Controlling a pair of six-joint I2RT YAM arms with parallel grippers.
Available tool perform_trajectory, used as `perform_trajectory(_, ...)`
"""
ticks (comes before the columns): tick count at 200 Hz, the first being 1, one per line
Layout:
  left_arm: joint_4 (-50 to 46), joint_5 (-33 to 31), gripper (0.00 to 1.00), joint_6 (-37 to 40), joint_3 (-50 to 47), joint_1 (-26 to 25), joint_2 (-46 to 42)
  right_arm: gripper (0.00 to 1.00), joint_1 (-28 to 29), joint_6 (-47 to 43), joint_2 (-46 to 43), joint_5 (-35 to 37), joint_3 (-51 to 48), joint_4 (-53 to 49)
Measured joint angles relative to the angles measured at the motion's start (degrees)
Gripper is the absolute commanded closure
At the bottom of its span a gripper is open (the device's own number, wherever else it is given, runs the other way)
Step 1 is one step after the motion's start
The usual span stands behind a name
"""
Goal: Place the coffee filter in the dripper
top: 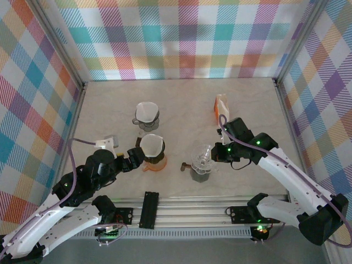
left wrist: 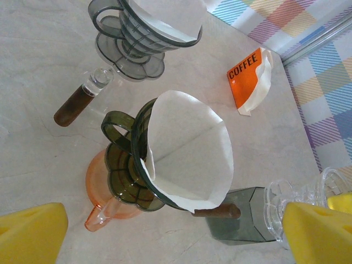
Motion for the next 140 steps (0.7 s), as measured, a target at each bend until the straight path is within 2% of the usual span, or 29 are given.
perform_trajectory(66, -0.1, 0.0, 0.0, 0.0, 0.0, 0.0, -0.1, 1.0, 0.6, 0.0, 2.5, 1.0, -0.3, 0.3)
perform_trajectory(98, -0.1, 0.0, 0.0, 0.0, 0.0, 0.0, -0.7, 0.97, 1.0, 0.0, 2.7, 1.3, -1.5, 0.6)
perform_trajectory(123, -0.1, 0.0, 0.0, 0.0, 0.0, 0.0, -1.0, 0.9, 1.4, 0.1, 2.7, 1.2, -2.1, 1.5)
perform_trajectory(140, -0.1, 0.0, 0.0, 0.0, 0.0, 0.0, -1.0, 0.8, 1.5, 0.4, 2.7, 1.2, -2.4, 2.1)
